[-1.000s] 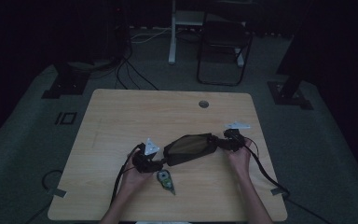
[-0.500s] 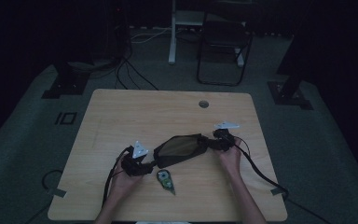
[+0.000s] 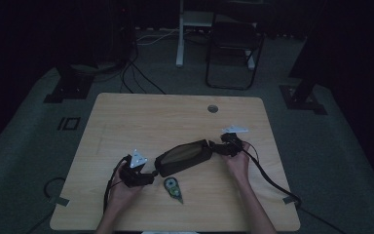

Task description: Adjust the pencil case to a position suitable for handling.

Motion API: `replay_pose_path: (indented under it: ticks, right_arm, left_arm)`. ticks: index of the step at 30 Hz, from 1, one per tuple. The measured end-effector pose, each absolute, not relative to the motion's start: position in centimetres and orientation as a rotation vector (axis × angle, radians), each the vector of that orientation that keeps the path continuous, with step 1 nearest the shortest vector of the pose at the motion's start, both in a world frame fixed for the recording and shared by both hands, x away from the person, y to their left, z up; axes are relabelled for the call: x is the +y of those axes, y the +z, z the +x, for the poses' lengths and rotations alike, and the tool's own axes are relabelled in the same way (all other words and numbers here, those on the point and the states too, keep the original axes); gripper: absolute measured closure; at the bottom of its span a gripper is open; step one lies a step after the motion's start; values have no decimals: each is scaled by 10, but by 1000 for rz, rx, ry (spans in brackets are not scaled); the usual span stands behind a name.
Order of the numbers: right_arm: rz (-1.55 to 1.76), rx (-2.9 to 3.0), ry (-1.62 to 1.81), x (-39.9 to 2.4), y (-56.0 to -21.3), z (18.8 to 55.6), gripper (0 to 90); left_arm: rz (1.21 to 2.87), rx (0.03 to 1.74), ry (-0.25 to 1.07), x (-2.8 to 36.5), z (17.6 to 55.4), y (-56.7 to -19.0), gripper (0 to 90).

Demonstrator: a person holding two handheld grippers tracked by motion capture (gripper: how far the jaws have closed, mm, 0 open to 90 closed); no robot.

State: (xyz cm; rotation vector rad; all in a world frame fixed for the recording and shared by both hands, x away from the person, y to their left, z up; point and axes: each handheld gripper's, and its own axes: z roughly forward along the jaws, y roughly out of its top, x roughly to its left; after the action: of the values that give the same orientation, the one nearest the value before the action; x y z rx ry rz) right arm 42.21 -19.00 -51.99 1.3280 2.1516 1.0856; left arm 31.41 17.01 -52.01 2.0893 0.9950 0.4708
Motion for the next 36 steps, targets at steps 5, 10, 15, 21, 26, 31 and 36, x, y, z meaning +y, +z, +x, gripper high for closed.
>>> replay_pose_path:
  ticks: [5,10,15,21,26,31,36]
  right_arm:
    - [1339,2109,1070,-205,-515,416,336]
    - [1303,2114,1010,-218,-515,400,311]
    - [1289,2119,1003,-229,-519,380,305]
    - [1249,2163,982,-229,-525,360,306]
    - [1208,2186,988,-230,-523,343,304]
    - [1202,2184,980,-232,-525,336,305]
    - [1217,2182,976,-236,-529,334,305]
  left_arm:
    - [2084,988,479,173,305,-515,314]
    - [2084,963,478,175,290,-511,304]
    - [2078,937,454,174,275,-513,309]
    - [2096,915,428,171,263,-517,348]
    - [2130,864,379,162,251,-524,411]
    - [2160,824,341,153,245,-527,459]
    - [2207,742,275,140,237,-530,510]
